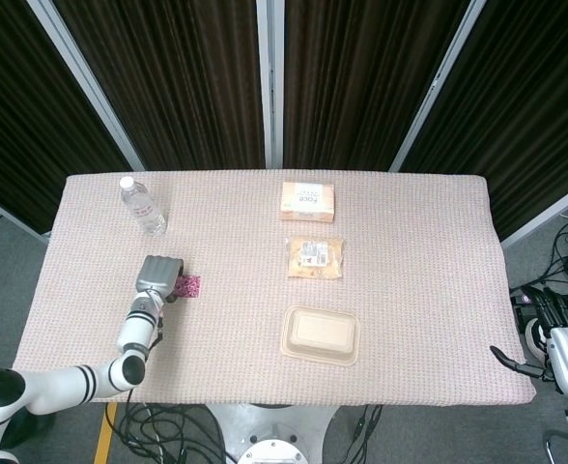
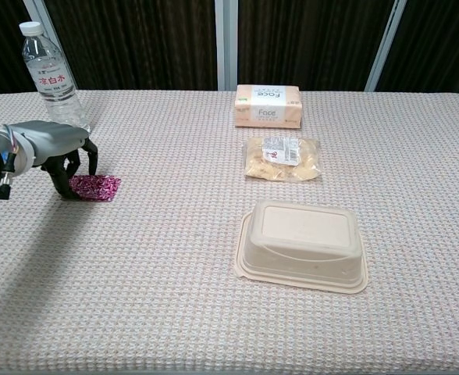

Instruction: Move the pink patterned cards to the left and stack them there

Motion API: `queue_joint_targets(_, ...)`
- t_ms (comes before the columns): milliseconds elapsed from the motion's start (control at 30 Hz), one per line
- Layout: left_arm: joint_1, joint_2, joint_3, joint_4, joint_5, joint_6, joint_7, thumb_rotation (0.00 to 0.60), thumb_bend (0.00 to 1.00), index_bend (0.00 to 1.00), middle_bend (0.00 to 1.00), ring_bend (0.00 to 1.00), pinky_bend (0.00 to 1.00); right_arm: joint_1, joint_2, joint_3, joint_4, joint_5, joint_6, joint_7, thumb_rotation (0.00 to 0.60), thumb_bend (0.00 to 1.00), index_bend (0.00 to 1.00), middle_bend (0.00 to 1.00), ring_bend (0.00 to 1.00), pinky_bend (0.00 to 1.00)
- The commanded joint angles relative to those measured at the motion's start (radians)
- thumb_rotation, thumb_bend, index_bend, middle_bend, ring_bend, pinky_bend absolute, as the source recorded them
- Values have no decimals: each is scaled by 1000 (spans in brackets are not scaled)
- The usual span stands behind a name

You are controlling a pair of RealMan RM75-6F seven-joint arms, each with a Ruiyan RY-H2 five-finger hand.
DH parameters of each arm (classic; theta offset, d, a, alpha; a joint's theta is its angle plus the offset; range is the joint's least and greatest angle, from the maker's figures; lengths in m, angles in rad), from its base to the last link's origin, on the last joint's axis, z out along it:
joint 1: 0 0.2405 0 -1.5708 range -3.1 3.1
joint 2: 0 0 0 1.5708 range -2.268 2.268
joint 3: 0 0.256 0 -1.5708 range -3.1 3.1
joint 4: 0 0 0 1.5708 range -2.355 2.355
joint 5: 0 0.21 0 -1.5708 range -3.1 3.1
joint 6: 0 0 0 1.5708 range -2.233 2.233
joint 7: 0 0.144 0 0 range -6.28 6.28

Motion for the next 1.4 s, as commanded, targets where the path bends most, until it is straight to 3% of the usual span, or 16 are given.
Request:
queue_joint_targets(33,-1,0,1,-2,-3,-1,2,600,262,456,820,856,840,-1,0,0,1,0,1,1,260,87,72,95,0,48)
queue_joint_targets(467,-4,6,8,-26,-10,6,14,600,260,375,819,856,840,-3,2,-1,1,2,3,3,257,89,72,95,0,48)
queue_joint_targets(700,14,80,-16,-111,11,26,-38,600,260,357,808,844,830,-3,3,1,1,1,5,8,257,90,72,95,0,48)
queue_joint_targets(800,63,140,-36,-154,90,97,-130,600,260,356,769,793,778,-3,6,2,6,5,4,17,260,88,72,95,0,48)
queue_joint_targets(933,158,219,-32,-180,221,222,-260,600,262,356,657,642,628,2,6,5,18,3,-1,29,256,89,72,95,0,49)
queue_joint_targets(1233,378,373,80,-193,527,448,-500,600,262,356,408,337,402,14,0,10,31,1,-9,49,261,86,72,95,0,48)
queue_joint_targets(1400,491,412,128,-187,661,594,-573,600,261,356,344,279,360,15,-3,11,24,-2,-4,35,260,88,72,91,0,48)
